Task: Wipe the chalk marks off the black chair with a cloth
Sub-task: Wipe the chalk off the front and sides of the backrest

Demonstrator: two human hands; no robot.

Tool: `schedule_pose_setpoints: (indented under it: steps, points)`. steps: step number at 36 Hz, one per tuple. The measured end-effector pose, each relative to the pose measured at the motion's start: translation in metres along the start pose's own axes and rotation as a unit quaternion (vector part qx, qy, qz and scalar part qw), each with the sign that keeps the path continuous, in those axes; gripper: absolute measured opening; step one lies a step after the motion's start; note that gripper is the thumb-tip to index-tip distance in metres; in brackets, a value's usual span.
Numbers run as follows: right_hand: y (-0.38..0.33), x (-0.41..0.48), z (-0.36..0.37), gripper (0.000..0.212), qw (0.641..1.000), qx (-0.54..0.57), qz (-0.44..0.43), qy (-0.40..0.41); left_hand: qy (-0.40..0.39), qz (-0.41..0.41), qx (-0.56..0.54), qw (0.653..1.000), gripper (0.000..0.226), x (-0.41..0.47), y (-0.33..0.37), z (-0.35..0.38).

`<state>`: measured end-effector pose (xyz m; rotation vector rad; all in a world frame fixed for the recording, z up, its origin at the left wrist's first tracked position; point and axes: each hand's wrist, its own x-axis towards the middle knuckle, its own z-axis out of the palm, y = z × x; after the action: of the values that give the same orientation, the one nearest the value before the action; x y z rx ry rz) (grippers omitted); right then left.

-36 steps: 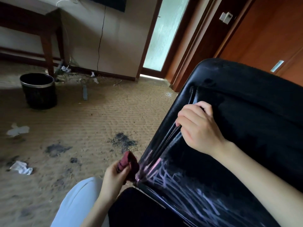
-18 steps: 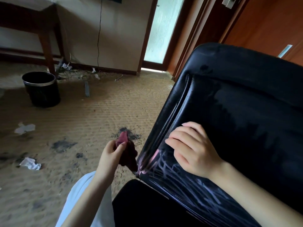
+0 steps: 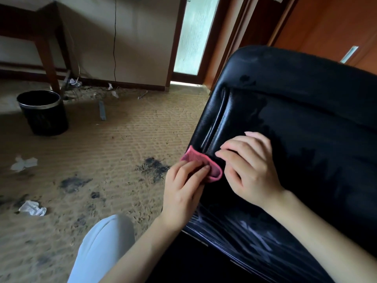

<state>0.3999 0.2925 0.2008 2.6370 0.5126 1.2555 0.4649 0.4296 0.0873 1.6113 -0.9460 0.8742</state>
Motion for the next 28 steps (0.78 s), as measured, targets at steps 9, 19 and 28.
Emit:
schedule_pose_setpoints:
  steps: [9, 19, 28]
  points:
    - [-0.007, -0.007, 0.009, 0.024, 1.0, 0.017, 0.003, -0.002, -0.062, -0.015, 0.041, 0.997, 0.024, -0.066, -0.016, -0.015]
    - [-0.006, -0.013, 0.002, 0.023, 1.0, 0.012, 0.003, 0.0, -0.066, -0.054, 0.019, 0.996, 0.02, -0.04, 0.002, -0.046]
    - [-0.005, -0.016, 0.001, 0.023, 1.0, 0.012, 0.008, -0.004, -0.058, 0.001, 0.123, 0.991, 0.023, 0.006, 0.002, -0.018]
